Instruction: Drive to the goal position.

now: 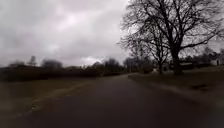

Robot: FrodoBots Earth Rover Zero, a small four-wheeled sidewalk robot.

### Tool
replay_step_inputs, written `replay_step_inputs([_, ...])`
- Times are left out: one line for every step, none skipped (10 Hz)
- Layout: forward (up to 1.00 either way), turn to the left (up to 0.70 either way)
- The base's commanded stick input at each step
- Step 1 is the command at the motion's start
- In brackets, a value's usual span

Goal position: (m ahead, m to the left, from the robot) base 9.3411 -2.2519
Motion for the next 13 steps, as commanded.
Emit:
replay_step_inputs([1.0,0.0])
replay_step_inputs([1.0,0.0])
replay_step_inputs([1.0,0.0])
replay_step_inputs([1.0,0.0])
replay_step_inputs([1.0,0.0])
replay_step_inputs([1.0,0.0])
replay_step_inputs([1.0,0.0])
replay_step_inputs([1.0,0.0])
replay_step_inputs([1.0,0.0])
replay_step_inputs([1.0,0.0])
replay_step_inputs([1.0,0.0])
replay_step_inputs([1.0,0.0])
replay_step_inputs([1.0,0.0])
